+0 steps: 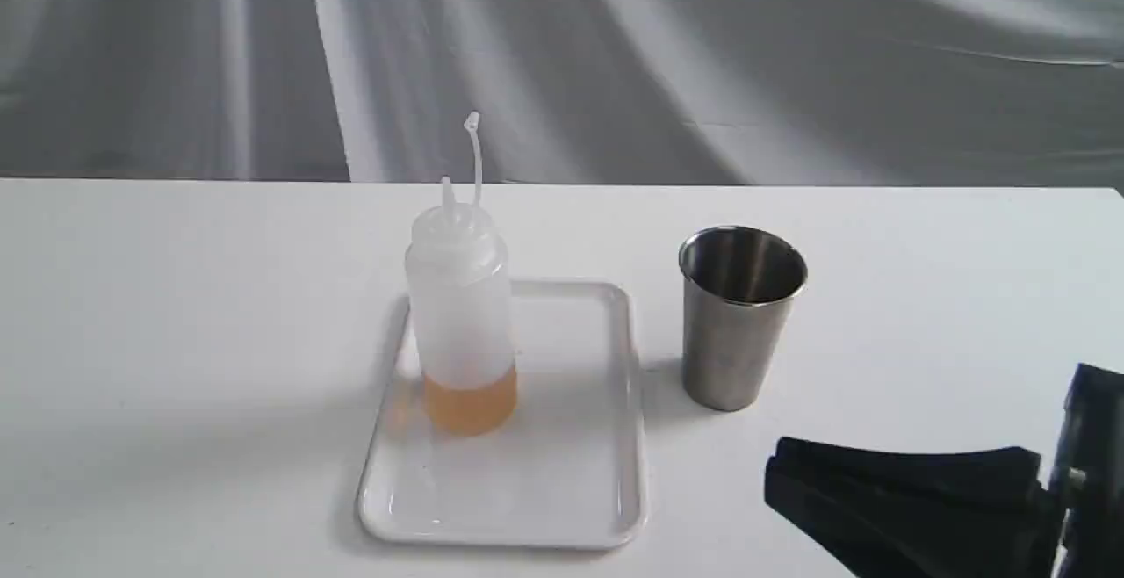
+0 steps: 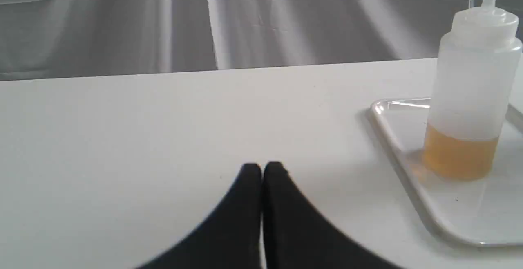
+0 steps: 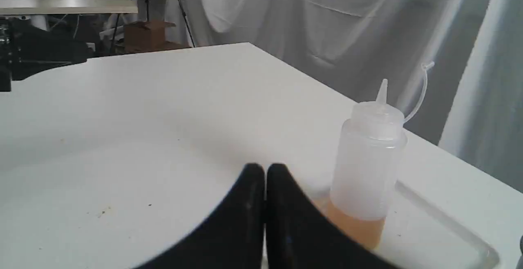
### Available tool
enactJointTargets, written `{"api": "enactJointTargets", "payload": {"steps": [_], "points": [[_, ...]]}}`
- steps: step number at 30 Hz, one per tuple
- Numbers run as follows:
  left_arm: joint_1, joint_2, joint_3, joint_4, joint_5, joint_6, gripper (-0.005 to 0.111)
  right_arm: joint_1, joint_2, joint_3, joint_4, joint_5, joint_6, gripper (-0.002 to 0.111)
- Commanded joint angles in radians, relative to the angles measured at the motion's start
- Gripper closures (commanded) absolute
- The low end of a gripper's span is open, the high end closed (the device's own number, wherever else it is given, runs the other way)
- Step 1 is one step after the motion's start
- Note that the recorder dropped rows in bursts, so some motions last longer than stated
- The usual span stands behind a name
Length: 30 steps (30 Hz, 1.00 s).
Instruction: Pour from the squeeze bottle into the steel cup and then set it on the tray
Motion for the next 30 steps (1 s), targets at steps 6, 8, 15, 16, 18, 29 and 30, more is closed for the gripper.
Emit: {"api": "enactJointTargets", "payload": {"steps": [6,8,15,16,18,29,30], "points": [[-0.005,-0.003,0.004,-0.001,-0.008,-0.002,0.107,0.000,-0.067,0.067,-0.021,0.033,0.011,0.108],[-0.005,-0.003,0.004,-0.001,-0.008,-0.002,0.107,0.000,-0.079,0.074,-0.021,0.031,0.011,0.108],[-0.005,-0.003,0.004,-0.001,-0.008,-0.004,0.107,0.000,-0.092,0.113,0.051,0.012,0.009,0.108],[-0.005,-0.003,0.004,-0.001,-0.008,-0.004,0.107,0.000,-0.092,0.128,0.082,0.002,0.005,0.108],[-0.005,-0.003,0.004,-0.001,-0.008,-0.004,0.107,0.000,-0.092,0.158,0.132,-0.025,-0.005,0.108],[-0.005,-0.003,0.004,-0.001,-0.008,-0.002,0.107,0.000,-0.092,0.258,0.242,-0.072,-0.025,0.108],[-0.005,-0.003,0.004,-0.001,-0.008,-0.002,0.107,0.000,-0.092,0.258,0.261,-0.074,-0.025,0.108]]}}
